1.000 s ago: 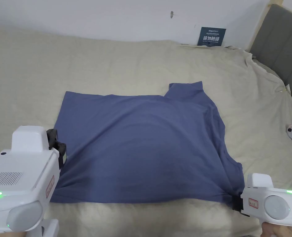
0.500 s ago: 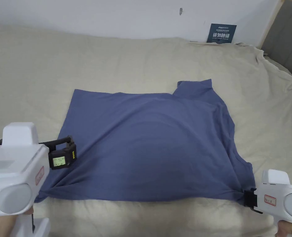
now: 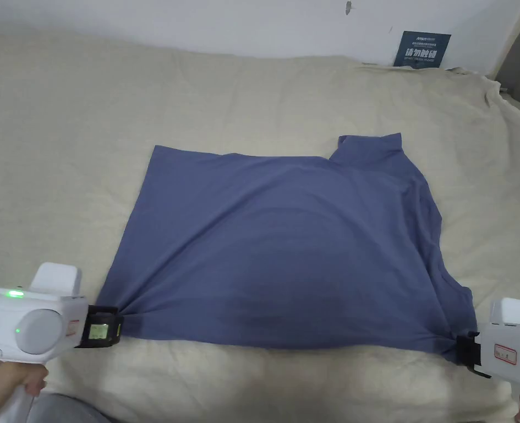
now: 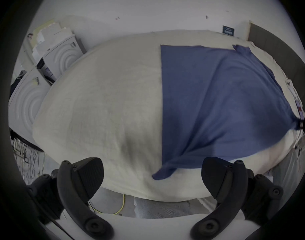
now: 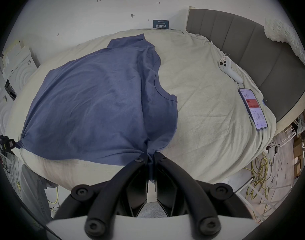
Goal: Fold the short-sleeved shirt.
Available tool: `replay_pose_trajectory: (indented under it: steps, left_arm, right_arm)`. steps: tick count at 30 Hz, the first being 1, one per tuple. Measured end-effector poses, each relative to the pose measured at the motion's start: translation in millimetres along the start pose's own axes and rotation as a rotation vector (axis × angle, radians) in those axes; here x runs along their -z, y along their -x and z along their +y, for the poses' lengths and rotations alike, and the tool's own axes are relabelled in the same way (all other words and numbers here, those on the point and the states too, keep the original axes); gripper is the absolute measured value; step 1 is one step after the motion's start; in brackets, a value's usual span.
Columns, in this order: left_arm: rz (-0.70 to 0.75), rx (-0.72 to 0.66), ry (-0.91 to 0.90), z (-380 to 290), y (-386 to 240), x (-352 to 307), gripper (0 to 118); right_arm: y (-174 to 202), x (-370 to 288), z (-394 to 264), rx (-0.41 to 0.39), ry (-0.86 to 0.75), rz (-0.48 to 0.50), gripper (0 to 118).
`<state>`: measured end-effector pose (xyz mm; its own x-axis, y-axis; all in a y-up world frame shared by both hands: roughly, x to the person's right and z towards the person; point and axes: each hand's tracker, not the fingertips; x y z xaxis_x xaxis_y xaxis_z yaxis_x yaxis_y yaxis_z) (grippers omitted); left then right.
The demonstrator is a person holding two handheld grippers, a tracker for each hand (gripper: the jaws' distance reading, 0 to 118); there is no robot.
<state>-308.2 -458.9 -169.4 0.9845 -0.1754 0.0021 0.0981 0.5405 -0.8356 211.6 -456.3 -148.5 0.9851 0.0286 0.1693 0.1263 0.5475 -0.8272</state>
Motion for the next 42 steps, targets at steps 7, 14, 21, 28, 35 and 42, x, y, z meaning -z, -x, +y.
replay_pose_trajectory:
  steps: [7,14,21,28,35,42]
  left_arm:
    - [-0.026,-0.037,0.011,-4,-16,15,7]
    - [-0.067,-0.118,-0.024,1,-4,2,0]
    - [-0.172,-0.365,-0.119,33,38,-26,0]
    - [-0.135,-0.372,-0.215,96,32,-32,0]
    - [-0.051,-0.290,-0.260,165,15,-6,0]
    - [0.020,-0.215,-0.229,217,-5,47,0]
  right_arm:
    - [1,-1,1,-0.013,0.006,-0.007,5]
    - [1,-9,2,-0.005,0.000,0.000,5]
    - [-15,-37,29,0.067,-0.050,0.085,5]
    - [-14,-50,95,0.049,-0.146,0.077,4]
    - [7,-19,171,-0.008,-0.136,0.013,4]
    - [18,50,226,0.026,-0.063,-0.068,4]
